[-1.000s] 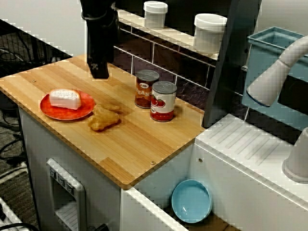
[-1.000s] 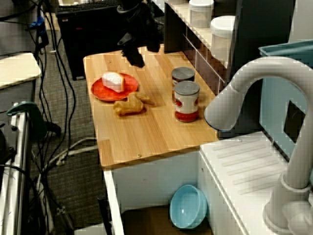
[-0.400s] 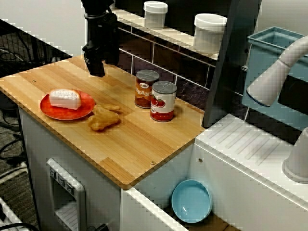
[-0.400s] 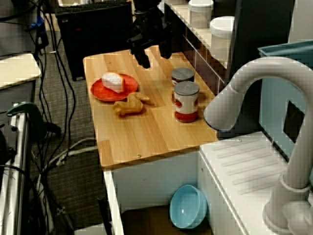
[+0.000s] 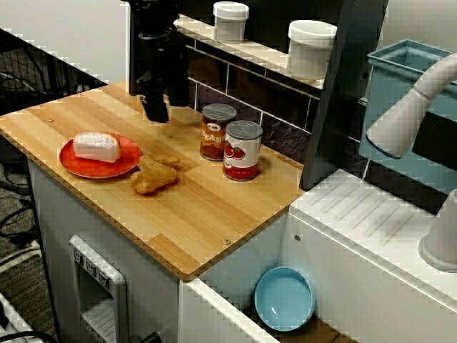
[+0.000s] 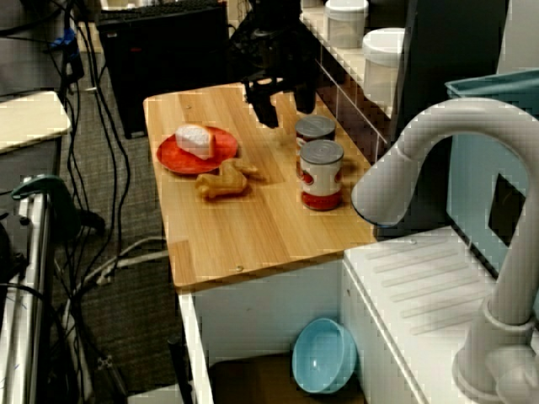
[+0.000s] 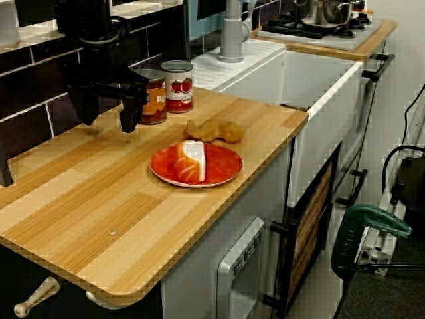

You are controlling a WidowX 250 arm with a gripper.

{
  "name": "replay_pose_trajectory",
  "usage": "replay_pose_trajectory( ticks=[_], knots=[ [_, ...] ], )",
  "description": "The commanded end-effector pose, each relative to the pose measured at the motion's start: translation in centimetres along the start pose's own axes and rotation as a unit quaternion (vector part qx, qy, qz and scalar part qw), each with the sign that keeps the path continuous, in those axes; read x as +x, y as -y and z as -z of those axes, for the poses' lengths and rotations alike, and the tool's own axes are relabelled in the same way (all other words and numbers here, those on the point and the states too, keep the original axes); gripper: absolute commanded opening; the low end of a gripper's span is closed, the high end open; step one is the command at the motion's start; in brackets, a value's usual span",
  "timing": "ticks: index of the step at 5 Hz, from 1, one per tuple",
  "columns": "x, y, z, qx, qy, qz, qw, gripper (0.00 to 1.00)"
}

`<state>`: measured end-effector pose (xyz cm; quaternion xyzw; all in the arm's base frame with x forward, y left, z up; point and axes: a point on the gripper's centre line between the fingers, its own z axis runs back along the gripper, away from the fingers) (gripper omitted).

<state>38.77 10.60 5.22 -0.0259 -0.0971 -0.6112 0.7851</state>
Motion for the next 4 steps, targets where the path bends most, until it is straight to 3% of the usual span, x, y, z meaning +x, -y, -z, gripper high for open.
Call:
replay_pose_trajectory(
  ticks=[1,2,4],
  knots=[
    [3.3,-1.2,-1.7,-0.023,0.050,0.019,0.9983,1.00],
    [4.5,-0.6,-2.1,-0.043,0.076,0.025,0.9958,1.00],
    [5.9,0.7,-2.2,-0.054,0.098,0.019,0.9935,1.00]
  ],
)
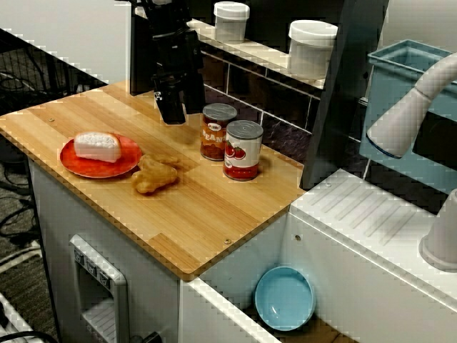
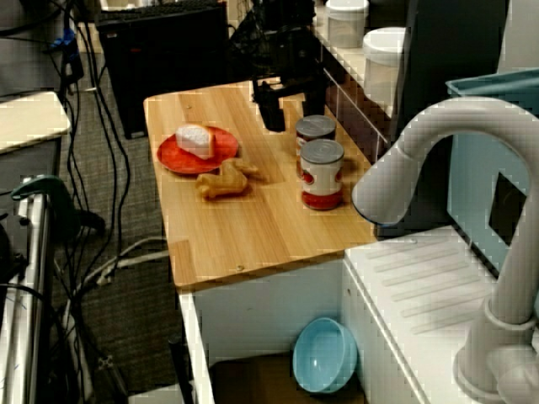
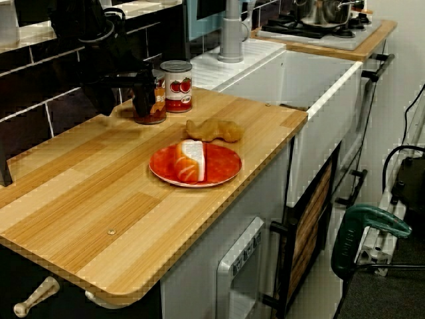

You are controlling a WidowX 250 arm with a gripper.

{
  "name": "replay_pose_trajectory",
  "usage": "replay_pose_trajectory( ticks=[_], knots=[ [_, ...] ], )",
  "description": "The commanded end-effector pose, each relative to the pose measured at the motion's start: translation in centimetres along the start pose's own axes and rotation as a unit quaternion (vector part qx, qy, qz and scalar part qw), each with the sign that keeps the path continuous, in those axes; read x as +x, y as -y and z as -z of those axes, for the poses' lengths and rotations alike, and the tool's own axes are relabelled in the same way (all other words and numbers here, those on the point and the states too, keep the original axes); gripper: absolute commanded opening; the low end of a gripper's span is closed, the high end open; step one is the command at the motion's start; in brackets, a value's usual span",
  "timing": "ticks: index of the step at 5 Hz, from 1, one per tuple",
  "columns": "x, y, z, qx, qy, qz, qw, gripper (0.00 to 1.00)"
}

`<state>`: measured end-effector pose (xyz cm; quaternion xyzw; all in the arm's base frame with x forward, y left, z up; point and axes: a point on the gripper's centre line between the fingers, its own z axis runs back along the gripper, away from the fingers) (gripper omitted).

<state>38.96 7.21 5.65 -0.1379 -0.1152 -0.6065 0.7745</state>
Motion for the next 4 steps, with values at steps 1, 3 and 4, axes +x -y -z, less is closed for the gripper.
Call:
replay_pose_trajectory(
  ticks=[1,3,4],
  knots=[
    [3.7,1.3,-1.9,0.020,0.018,0.034,0.9991,1.00],
    [6.5,4.6,-1.2,0.022,0.035,0.035,0.9986,1.00],
    [9.0,6.7,0.1,0.014,0.042,0.040,0.9982,1.00]
  ],
)
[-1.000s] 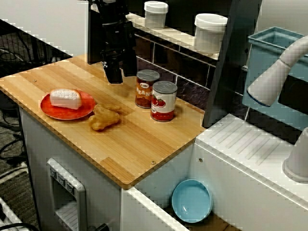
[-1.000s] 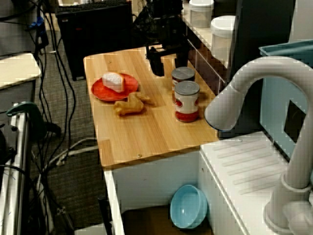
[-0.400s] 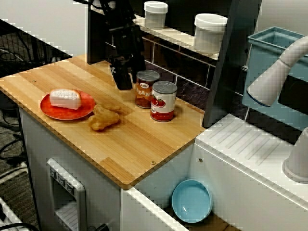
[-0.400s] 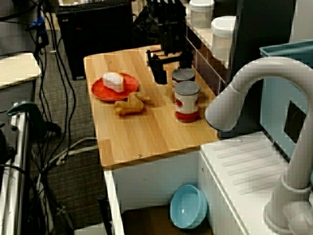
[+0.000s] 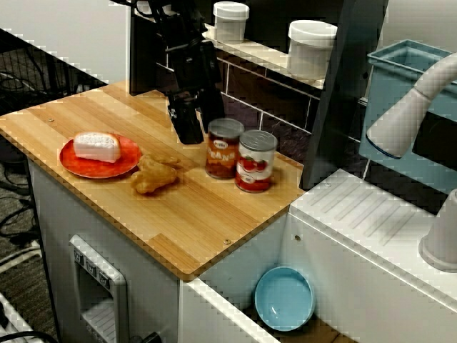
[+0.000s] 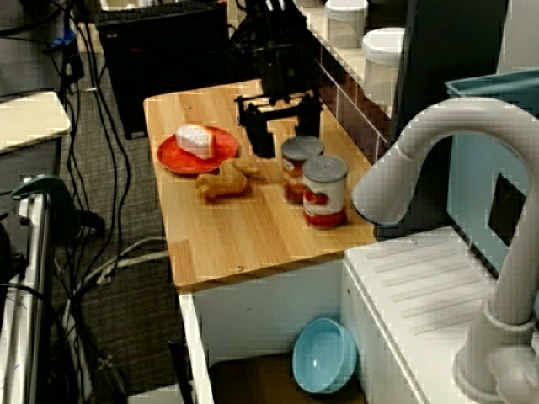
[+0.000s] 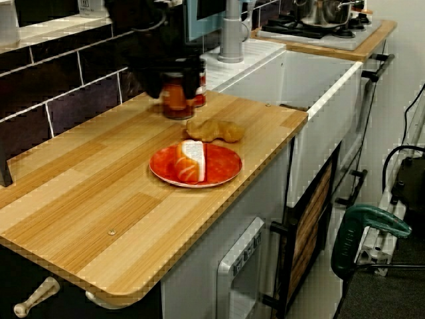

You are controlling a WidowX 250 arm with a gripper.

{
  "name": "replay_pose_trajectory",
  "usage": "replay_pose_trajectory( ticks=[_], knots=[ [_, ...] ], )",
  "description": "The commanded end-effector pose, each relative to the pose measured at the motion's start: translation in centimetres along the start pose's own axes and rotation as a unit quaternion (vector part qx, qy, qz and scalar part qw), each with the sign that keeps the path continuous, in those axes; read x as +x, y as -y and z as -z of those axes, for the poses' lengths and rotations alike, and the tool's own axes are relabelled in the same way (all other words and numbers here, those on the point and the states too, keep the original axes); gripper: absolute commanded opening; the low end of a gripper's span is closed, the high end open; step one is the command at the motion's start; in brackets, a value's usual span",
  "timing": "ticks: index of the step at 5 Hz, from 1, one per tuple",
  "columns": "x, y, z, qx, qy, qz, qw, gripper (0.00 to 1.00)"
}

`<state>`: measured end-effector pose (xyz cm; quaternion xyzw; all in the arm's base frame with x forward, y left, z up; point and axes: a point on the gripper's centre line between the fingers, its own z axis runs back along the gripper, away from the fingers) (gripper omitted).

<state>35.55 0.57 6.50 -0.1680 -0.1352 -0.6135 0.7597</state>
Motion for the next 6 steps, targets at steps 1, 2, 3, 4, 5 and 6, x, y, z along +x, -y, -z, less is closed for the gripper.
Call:
replay_pose_trajectory(
  ticks=[1,2,3,4,5,6],
  knots=[
    [5.5,3.2,0.2,0.014,0.021,0.032,0.9992,1.00],
    [7.0,4.4,1.5,0.003,0.027,0.035,0.9990,1.00],
    [7.9,5.0,2.7,-0.005,0.031,0.028,0.9991,1.00],
    [9.1,5.6,3.1,-0.012,0.034,0.030,0.9989,1.00],
    [10.2,6.0,2.7,-0.033,0.052,0.029,0.9977,1.00],
    [11.6,7.2,2.2,-0.049,0.063,0.041,0.9960,1.00]
  ],
)
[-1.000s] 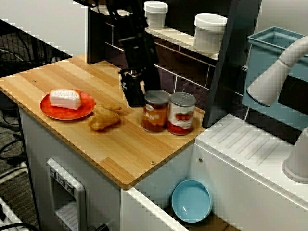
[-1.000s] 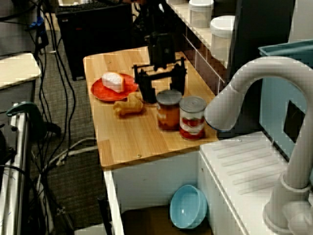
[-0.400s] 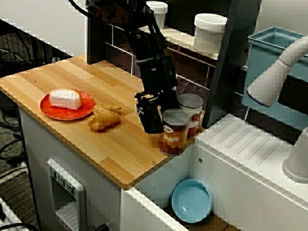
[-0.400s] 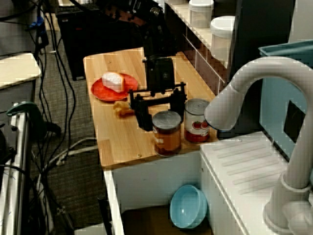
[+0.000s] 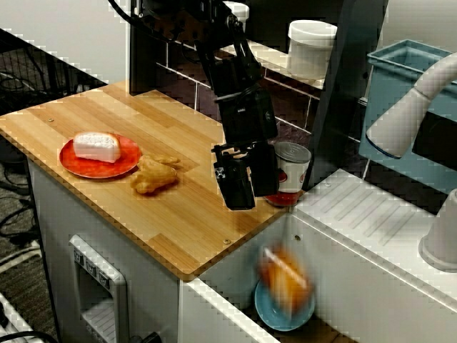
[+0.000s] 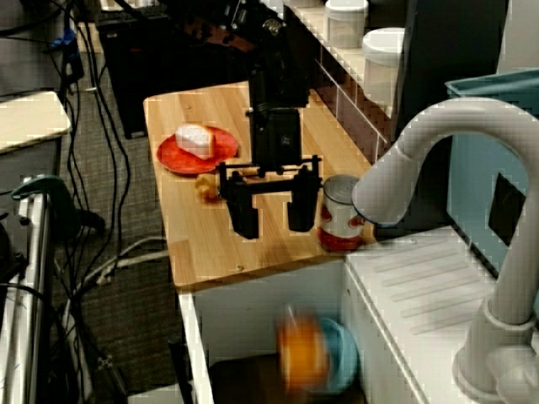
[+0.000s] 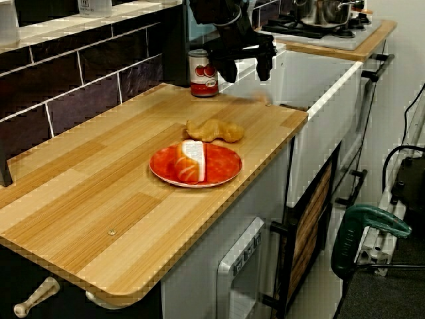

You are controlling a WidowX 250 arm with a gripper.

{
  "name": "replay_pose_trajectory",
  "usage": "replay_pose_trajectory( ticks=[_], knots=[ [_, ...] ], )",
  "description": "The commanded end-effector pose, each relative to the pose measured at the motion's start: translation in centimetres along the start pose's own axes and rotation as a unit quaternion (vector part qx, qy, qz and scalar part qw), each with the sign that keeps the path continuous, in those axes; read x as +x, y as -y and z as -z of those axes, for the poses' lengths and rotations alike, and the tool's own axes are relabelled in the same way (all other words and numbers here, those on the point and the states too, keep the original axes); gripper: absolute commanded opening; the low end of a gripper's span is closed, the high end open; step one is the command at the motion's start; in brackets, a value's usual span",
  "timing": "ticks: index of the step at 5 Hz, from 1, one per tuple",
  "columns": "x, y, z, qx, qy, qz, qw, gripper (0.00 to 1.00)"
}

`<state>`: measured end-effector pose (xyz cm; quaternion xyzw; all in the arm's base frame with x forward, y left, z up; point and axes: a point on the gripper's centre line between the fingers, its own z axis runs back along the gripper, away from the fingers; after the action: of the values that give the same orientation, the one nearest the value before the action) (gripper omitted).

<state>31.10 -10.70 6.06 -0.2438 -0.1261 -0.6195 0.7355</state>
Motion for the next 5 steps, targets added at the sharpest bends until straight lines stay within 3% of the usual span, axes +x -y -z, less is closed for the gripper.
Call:
replay_pose_trajectory(
  ticks=[1,2,4,5],
  knots=[
    [3.5,1.9,-2.5,0.014,0.014,0.043,0.9988,1.00],
    [2.5,1.8,-3.5,0.021,0.005,0.042,0.9989,1.00],
    [-1.7,2.1,-6.1,0.054,-0.054,0.044,0.9961,1.00],
    [-3.2,1.4,-6.9,0.068,-0.070,0.035,0.9946,1.00]
  ],
)
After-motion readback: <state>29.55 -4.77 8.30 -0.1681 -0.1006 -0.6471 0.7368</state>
